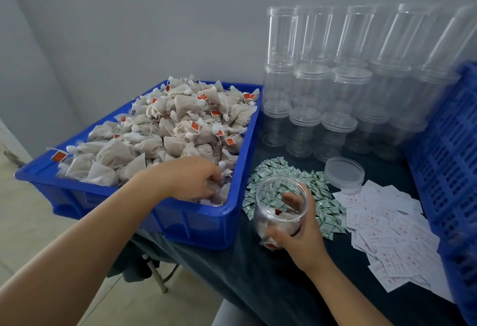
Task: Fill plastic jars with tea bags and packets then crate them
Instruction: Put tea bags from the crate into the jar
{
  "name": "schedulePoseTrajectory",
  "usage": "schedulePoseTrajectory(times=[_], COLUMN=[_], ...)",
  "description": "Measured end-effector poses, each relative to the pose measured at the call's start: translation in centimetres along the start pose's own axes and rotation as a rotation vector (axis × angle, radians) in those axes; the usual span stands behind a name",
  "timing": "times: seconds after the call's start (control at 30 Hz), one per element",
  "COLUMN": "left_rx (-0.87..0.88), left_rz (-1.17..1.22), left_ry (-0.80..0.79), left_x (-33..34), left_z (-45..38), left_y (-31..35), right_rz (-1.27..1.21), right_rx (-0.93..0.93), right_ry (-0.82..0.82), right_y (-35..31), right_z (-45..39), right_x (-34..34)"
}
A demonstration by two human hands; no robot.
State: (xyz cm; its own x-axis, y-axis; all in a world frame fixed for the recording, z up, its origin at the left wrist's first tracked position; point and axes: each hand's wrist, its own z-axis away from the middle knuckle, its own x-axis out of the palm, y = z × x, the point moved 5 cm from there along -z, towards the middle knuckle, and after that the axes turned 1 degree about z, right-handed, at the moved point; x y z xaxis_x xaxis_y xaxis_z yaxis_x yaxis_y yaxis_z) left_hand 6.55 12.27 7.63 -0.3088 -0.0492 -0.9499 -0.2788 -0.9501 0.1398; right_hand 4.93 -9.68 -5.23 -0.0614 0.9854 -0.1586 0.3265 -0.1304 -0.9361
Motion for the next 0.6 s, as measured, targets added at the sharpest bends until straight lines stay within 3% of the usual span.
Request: schedulePoseTrajectory(times=[0.4,0.6], left_rx=[0.209,0.36], left_rz=[0.174,0.238], left_ry=[0.413,0.537], left_x=[-5.2,-6.1], left_z=[1.7,1.6], left_y=[3.0,6.7], right_rz=[-0.006,-0.019], right_rx=[-0.013,-0.007], right_ry=[0.003,0.0], right_y=[0.2,0.2], right_z=[0.0,0.0], right_x=[0.0,0.1])
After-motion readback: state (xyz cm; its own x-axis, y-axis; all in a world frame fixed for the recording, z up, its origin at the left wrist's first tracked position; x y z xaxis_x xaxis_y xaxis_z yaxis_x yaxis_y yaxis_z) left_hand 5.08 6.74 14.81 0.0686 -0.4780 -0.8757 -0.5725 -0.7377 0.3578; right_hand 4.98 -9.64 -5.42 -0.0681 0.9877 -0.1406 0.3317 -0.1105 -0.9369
